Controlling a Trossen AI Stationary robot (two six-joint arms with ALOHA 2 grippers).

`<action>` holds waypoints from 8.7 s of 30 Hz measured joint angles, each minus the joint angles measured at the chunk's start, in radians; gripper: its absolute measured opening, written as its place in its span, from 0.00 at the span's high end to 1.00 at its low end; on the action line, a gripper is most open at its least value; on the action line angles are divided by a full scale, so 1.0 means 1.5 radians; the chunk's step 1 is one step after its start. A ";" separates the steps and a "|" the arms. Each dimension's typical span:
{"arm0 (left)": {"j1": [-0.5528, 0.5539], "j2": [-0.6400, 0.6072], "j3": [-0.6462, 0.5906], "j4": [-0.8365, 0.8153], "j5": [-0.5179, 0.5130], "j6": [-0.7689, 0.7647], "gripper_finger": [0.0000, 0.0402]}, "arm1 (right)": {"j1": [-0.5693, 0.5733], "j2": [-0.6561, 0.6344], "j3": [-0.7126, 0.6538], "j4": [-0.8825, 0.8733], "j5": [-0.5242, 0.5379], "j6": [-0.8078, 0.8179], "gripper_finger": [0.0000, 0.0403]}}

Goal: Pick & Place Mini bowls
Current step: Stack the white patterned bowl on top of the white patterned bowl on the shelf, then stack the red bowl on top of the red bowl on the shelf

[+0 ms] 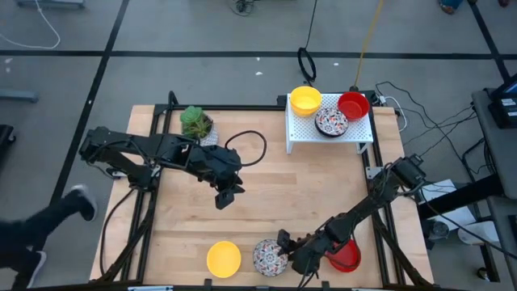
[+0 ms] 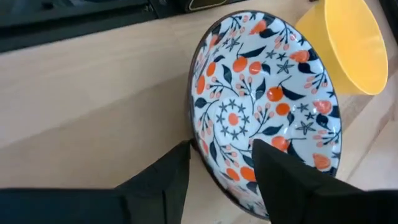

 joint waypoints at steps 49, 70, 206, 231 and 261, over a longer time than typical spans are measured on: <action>0.000 0.000 0.000 -0.019 -0.001 0.069 0.67 | -0.211 -0.425 0.000 -0.433 0.267 0.220 1.00; 0.002 0.000 0.000 -0.044 -0.008 0.141 0.67 | -0.482 -0.575 0.006 -0.583 0.328 0.339 1.00; 0.003 0.000 0.000 -0.062 -0.058 0.190 0.67 | 0.049 -0.421 -0.359 -0.185 -0.211 0.972 1.00; 0.003 0.000 0.000 -0.062 -0.059 0.195 0.67 | -0.374 -0.710 -0.319 -0.079 -0.055 0.591 1.00; 0.003 0.000 0.000 -0.063 -0.093 0.206 0.67 | -0.866 -0.692 0.024 -0.505 0.107 0.429 1.00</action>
